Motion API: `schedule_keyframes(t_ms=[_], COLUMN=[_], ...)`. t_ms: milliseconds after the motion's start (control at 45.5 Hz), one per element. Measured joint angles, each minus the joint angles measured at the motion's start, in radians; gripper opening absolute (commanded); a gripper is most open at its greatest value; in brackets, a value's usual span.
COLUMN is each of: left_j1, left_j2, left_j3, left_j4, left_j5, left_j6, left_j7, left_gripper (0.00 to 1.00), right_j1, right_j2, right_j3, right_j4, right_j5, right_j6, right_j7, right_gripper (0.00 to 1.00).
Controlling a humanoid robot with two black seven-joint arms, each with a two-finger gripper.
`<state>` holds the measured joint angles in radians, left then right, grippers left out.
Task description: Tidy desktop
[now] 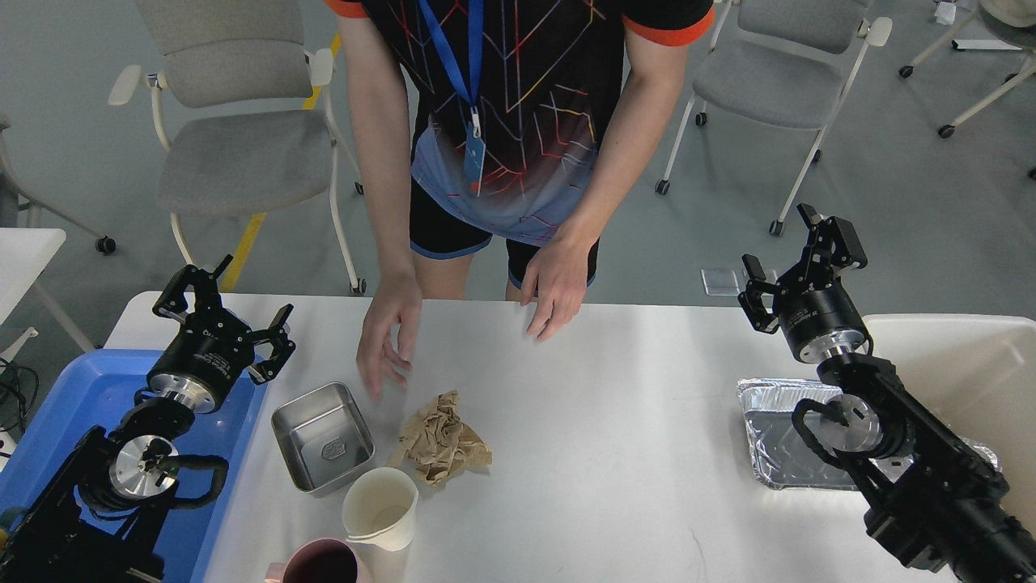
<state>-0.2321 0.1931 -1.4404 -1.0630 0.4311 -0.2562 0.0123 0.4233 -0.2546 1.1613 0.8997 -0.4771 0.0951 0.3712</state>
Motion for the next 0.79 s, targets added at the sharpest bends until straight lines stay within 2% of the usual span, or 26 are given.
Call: schedule_keyframes(t_ms=[594,792], left_j1=[0.001,0.028], left_j2=[-0.001,0.054], left_j3=[-0.003,0.011], left_j4=[-0.013,-0.108], left_j5=[0.000,0.004], left_j6=[0.000,0.034], left_j7=[-0.001,-0.003], left_gripper=[0.97,0.97], right_j1=[0.000,0.000], right_j2=[0.000,0.000], right_j3=[0.000,0.000], right_j4=[0.004,0.004], right_j5=[0.000,0.000], right_j6=[0.000,0.000], right_j7=[0.000,0.000], right_gripper=[1.00,1.00])
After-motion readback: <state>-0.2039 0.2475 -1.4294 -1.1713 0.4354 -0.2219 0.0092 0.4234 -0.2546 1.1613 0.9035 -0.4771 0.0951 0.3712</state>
